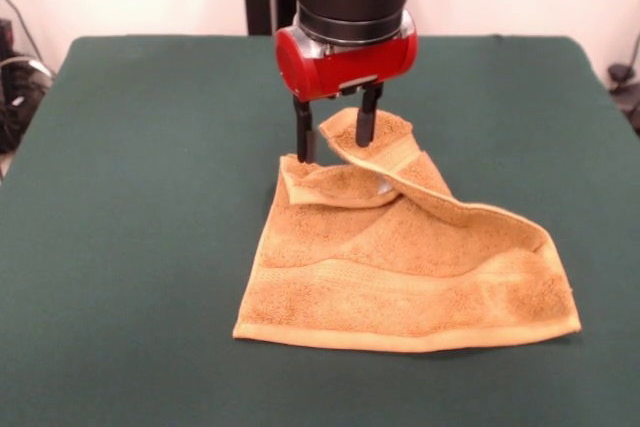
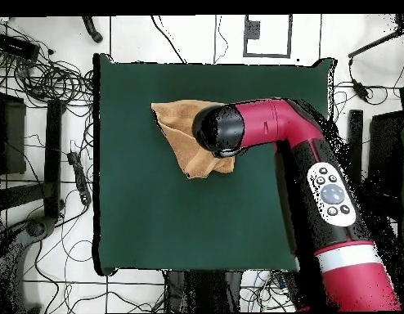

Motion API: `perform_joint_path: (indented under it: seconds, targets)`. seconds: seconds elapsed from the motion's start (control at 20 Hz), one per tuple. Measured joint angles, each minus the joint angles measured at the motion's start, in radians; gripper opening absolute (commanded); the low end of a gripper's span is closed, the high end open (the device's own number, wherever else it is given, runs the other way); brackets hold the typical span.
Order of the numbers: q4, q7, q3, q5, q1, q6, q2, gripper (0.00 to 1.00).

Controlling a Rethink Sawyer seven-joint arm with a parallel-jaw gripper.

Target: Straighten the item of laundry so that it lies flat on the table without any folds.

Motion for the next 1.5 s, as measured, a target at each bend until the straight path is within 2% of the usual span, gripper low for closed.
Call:
perform_joint_path:
  seconds: [0.85, 1.5]
  targets:
    - [0.007, 0.000, 0.000, -0.007, 0.034, 0.000, 0.001, 1.00]
    - [0.017, 0.000, 0.000, -0.023, 0.029, 0.000, 0.003, 1.00]
